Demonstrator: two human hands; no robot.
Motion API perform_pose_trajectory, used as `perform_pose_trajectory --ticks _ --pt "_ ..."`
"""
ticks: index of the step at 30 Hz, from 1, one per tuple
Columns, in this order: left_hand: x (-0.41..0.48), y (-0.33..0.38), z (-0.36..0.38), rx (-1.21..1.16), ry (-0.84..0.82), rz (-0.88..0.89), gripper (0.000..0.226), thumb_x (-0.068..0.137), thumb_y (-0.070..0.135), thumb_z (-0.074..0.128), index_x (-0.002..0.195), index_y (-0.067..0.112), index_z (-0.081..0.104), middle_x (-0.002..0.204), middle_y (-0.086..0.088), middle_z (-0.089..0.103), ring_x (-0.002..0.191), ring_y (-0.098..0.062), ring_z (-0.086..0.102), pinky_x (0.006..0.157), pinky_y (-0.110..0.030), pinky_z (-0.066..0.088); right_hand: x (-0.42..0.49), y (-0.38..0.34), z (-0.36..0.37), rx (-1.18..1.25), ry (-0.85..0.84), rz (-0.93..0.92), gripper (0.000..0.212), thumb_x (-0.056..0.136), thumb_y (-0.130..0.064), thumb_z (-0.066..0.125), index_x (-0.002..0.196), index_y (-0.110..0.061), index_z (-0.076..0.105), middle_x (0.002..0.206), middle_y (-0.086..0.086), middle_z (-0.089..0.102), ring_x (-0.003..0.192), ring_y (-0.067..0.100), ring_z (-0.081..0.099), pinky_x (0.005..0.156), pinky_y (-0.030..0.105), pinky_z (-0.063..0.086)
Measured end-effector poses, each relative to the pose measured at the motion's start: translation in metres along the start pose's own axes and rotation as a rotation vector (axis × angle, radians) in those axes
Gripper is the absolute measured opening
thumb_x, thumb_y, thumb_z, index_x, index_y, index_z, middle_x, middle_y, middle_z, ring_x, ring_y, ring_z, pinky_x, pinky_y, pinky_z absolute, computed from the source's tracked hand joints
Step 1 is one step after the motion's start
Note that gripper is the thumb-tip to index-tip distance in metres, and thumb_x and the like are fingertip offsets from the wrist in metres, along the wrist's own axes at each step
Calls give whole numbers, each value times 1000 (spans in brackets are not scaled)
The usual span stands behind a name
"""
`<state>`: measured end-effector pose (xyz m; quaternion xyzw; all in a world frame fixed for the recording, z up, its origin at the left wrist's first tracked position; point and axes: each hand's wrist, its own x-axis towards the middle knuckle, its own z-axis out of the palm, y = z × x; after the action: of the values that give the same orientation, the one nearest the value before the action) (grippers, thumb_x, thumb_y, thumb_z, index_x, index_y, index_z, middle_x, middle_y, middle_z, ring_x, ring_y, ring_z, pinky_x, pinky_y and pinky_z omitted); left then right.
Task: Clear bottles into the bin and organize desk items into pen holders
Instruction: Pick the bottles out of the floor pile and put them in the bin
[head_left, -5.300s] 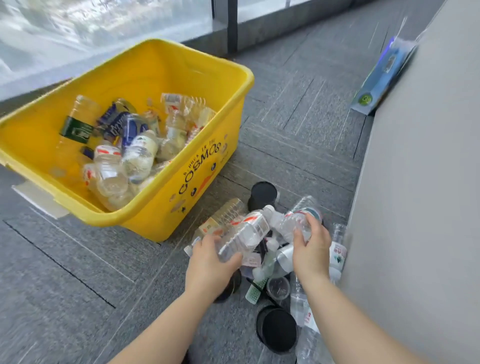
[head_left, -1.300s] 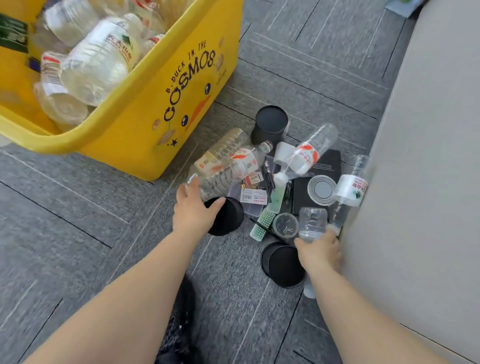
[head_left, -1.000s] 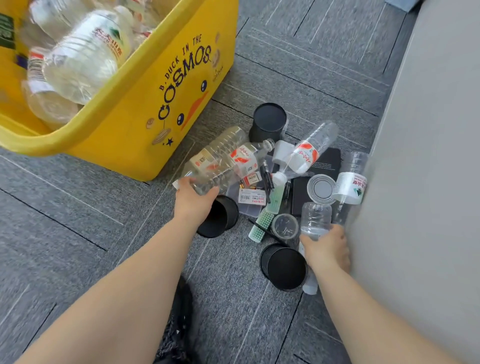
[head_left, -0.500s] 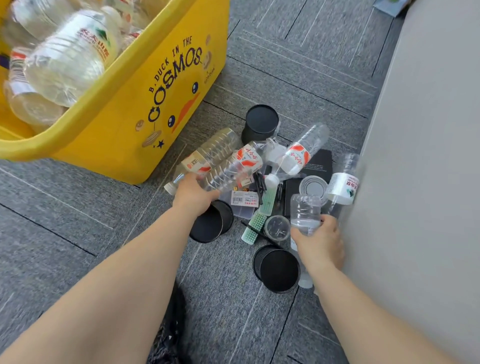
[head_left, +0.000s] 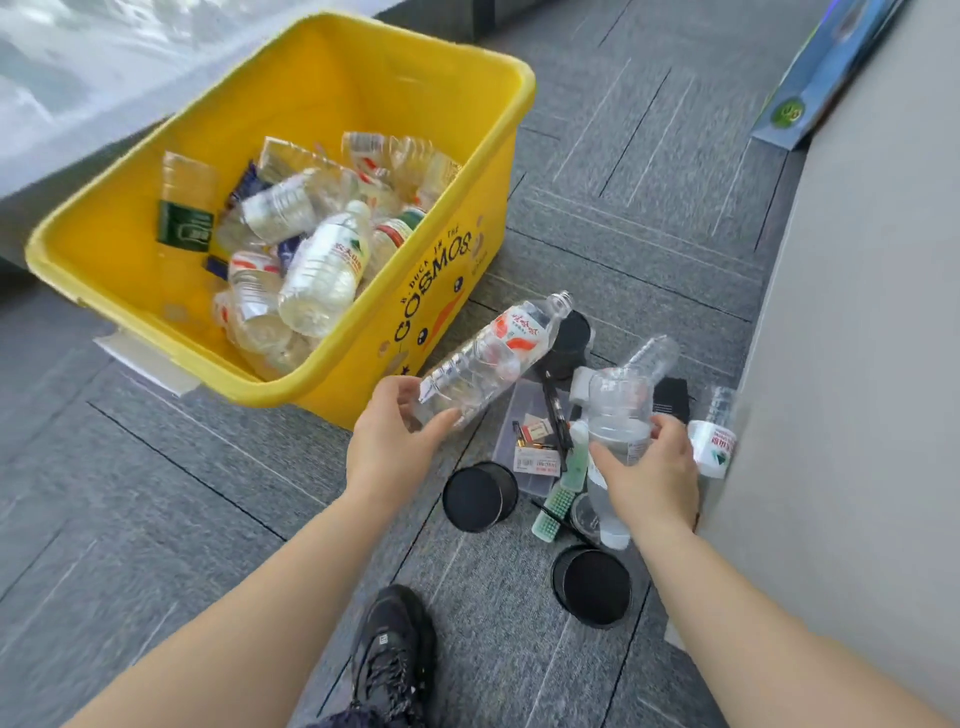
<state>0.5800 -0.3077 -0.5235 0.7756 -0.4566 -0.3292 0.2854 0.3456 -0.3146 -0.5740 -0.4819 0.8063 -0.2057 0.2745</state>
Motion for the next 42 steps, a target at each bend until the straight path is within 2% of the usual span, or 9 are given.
perform_pose_trajectory --ticks 5,7,9,12,16,26,30,36,42 --pt "4 69 -99 -262 270 8 40 80 34 73 110 21 50 100 11 54 82 5 53 65 -9 43 -1 -130 -40 461 2 112 60 73 -45 75 117 -17 44 107 0 53 95 24 56 80 38 46" --pt "18 93 -144 -286 405 51 41 82 36 72 113 17 53 100 9 55 85 2 55 74 -7 45 6 -194 -53 744 -114 125 50 76 -44 73 105 -12 47 94 4 52 82 22 52 65 33 43" --pt "35 110 -185 -206 424 44 57 84 42 67 131 14 49 124 0 55 116 -16 53 100 -28 42 13 -257 -64 822 -324 73 66 77 -58 62 116 -6 51 109 9 58 93 24 56 78 40 51" --pt "49 112 -216 12 321 -45 76 87 46 61 149 21 26 154 -4 29 140 -26 30 113 -42 29 15 -302 -68 622 -555 -17 104 55 -83 43 144 -28 33 144 -2 42 128 29 43 105 48 37" --pt "31 80 -201 22 249 -65 70 87 42 62 147 23 31 150 -2 38 130 -28 44 106 -45 39 16 -251 -48 465 -575 -20 64 92 -46 52 145 -14 36 146 5 40 133 28 38 109 43 32" --pt "-10 11 -82 193 7 27 47 91 35 59 135 23 47 138 2 44 118 -21 51 97 -41 45 -1 -56 -29 93 -327 278 43 86 -37 62 118 -10 54 124 15 57 106 33 54 88 36 43" --pt "-2 -12 -33 246 -144 -42 52 91 39 58 138 23 43 142 -1 41 122 -24 48 97 -41 44 3 1 -17 107 -237 395 75 73 -47 71 136 -17 42 138 10 49 121 35 49 101 45 42" --pt "20 -40 28 303 -225 -65 55 90 34 60 139 16 43 142 -5 43 128 -25 43 98 -40 41 28 46 -2 -26 -67 443 69 74 -41 72 130 -11 45 133 11 50 121 35 46 95 38 40" --pt "67 -81 75 426 -309 -1 70 89 42 58 148 22 27 157 -1 22 143 -26 22 111 -44 32 55 81 27 -150 -62 371 91 79 -42 69 150 -16 18 157 5 19 140 33 23 110 42 27"
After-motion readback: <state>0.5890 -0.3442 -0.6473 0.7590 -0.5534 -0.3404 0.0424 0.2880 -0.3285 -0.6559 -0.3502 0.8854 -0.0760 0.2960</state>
